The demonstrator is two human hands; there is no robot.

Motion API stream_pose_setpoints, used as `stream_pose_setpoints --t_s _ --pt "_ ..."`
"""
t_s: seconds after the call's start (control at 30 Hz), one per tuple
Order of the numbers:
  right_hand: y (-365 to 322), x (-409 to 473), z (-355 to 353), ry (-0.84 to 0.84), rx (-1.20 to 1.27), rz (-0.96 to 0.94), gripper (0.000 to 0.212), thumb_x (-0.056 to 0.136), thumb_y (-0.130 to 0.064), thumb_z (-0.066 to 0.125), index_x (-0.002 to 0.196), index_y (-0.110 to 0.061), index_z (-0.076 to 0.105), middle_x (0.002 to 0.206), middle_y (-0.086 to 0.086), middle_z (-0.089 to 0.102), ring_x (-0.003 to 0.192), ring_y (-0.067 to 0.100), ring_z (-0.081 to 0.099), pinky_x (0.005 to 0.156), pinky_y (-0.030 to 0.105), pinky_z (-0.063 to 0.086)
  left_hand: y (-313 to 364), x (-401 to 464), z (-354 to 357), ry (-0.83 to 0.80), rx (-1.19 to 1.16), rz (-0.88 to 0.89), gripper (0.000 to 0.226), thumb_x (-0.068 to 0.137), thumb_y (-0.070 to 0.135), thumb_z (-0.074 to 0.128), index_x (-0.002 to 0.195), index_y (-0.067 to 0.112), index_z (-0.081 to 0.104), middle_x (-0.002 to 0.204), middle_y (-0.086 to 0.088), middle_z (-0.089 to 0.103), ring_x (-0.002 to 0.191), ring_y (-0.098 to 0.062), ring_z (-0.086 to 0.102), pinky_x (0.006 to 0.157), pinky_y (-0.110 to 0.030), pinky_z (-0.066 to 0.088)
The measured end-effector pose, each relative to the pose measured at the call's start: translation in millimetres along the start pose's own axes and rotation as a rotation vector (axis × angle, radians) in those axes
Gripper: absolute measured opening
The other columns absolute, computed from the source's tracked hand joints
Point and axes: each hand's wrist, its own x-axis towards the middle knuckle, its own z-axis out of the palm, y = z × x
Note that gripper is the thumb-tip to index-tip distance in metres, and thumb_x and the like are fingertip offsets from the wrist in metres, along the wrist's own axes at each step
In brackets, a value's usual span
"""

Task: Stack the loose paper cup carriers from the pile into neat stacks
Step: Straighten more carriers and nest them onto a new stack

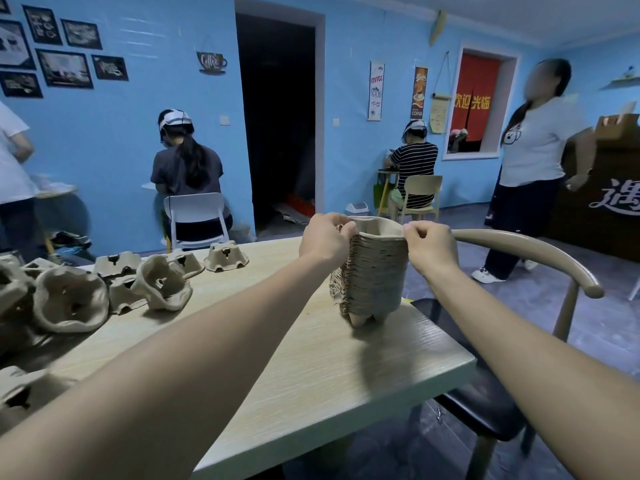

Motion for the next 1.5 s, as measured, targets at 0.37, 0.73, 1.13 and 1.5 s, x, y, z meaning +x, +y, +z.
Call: stream_pose_setpoints --t_s 0.37,0.73,1.13,1.5 --pt "-28 -50 24 0.043 -0.078 -0.308 0.027 0.093 -0.018 0.051 0.116 -0.012 0.063 0.123 0.006 0.06 0.118 0.023 0.045 0.092 0.025 0.031 -43 -44 -43 -0.004 0.138 0.06 0.036 0.093 0.032 0.055 0.125 0.015 0.055 0.131 -0.003 0.051 0.119 -0.018 0.05 0.098 -0.031 0.039" --pt "-46 -126 120 -0.248 -0.033 -0.367 0.029 0.091 -0.016 0.055 0.117 -0.007 0.061 0.121 0.009 0.06 0.11 0.026 0.053 0.099 0.035 0.04 -136 -93 -109 0.041 0.191 -0.093 0.03 0.089 0.021 0.062 0.116 0.009 0.058 0.118 -0.011 0.057 0.106 -0.021 0.056 0.094 -0.032 0.043" --pt "-37 -143 225 -0.467 -0.092 -0.29 0.035 0.092 -0.022 0.054 0.125 -0.01 0.056 0.128 0.008 0.055 0.118 0.026 0.046 0.101 0.037 0.037 -210 -87 -141 0.137 0.241 -0.251 0.034 0.088 0.02 0.062 0.119 0.008 0.054 0.117 -0.011 0.053 0.106 -0.023 0.051 0.09 -0.029 0.037" --pt "-18 -120 263 -0.529 -0.199 -0.317 0.038 0.09 -0.028 0.053 0.125 -0.014 0.055 0.125 0.005 0.056 0.117 0.023 0.047 0.099 0.043 0.04 -246 -44 -149 0.424 0.078 -0.504 0.043 0.087 0.024 0.063 0.117 0.004 0.041 0.124 -0.014 0.042 0.113 -0.029 0.047 0.086 -0.029 0.035"
